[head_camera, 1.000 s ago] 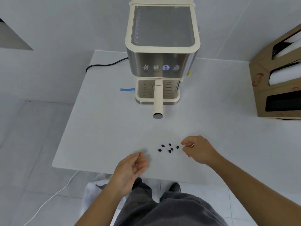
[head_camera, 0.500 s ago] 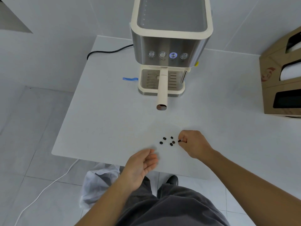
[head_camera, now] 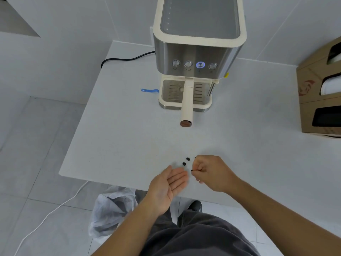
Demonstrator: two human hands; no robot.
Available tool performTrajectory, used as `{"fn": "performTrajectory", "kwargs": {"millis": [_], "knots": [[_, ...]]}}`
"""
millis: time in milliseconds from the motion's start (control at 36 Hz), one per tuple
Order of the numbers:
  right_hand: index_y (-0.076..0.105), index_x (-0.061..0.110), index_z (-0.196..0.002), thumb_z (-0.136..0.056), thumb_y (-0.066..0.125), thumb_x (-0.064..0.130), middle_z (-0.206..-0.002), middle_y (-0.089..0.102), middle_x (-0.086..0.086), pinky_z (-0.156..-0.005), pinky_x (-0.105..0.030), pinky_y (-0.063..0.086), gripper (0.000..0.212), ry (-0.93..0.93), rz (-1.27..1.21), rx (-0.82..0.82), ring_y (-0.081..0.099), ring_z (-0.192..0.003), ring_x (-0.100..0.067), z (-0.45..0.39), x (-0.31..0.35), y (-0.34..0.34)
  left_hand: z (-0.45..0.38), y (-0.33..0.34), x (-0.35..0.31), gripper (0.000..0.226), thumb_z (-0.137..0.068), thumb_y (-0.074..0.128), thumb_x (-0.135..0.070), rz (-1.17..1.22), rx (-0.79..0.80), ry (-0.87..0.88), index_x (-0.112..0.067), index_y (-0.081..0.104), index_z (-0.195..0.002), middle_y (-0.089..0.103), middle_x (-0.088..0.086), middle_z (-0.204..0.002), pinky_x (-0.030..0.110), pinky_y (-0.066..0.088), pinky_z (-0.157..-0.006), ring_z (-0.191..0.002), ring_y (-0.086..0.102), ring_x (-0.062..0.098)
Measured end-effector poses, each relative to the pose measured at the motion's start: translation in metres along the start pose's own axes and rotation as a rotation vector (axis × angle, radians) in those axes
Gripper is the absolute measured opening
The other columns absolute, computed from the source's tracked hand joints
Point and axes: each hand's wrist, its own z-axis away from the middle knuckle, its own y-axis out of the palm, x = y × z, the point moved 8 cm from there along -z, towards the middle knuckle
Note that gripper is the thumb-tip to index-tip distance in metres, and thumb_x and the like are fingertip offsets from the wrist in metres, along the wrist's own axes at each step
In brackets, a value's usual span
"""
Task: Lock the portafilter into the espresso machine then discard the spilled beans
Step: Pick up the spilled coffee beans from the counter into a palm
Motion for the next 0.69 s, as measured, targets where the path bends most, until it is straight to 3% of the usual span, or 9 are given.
{"fn": "performTrajectory", "kwargs": {"millis": [56,194,361,500,694], "knots": [[0.059,0.028,-0.07,-0.083,0.066,0.011,-0.068,0.068,0.004,-0.068,-0.031,0.06,0.022,-0.028,-0.014,0.025,0.067,-0.06,-0.012,0.003,0.009,0.007,0.0,0.002,0.001,0.041,-0.104,0.04,-0.027,-0.007,-0.006,-0.006,0.004,0.067,-0.109,0.075,0.019,-0.105,0.039,0.053,-0.093,-0.102,0.071,0.029],[0.064,0.02,-0.083,-0.084,0.064,0.014,-0.081,0.07,-0.003,-0.073,-0.039,0.06,0.005,-0.058,0.0,0.073,0.069,-0.073,-0.021,0.004,0.02,0.023,-0.001,0.01,0.0,0.043,-0.105,0.037,-0.024,0.002,0.01,-0.014,0.007,0.065,-0.113,0.073,0.023,-0.107,0.04,0.052,-0.096,-0.101,0.072,0.031],[0.068,0.02,-0.086,-0.086,0.065,0.018,-0.081,0.068,0.008,-0.07,-0.028,0.059,0.004,-0.073,-0.021,0.054,0.062,-0.064,-0.003,0.003,0.021,0.021,0.0,0.012,-0.002,0.044,-0.105,0.037,-0.024,0.035,0.019,-0.009,0.009,0.066,-0.112,0.073,0.025,-0.106,0.039,0.053,-0.093,-0.098,0.073,0.031],[0.065,0.027,-0.081,-0.085,0.067,0.017,-0.078,0.067,0.01,-0.072,-0.026,0.057,0.012,-0.037,-0.02,-0.037,0.062,-0.065,-0.002,-0.001,0.005,0.0,-0.003,0.004,-0.002,0.043,-0.104,0.04,-0.026,0.065,-0.018,-0.009,0.008,0.066,-0.111,0.073,0.022,-0.108,0.04,0.051,-0.097,-0.105,0.069,0.031],[0.064,0.03,-0.078,-0.086,0.065,0.013,-0.079,0.066,0.008,-0.072,-0.031,0.059,0.018,0.097,0.03,-0.115,0.063,-0.068,-0.01,-0.013,-0.033,-0.018,-0.002,-0.003,-0.005,0.041,-0.104,0.041,-0.025,0.07,-0.046,0.017,0.006,0.068,-0.103,0.075,0.02,-0.101,0.038,0.054,-0.088,-0.1,0.071,0.029]]}}
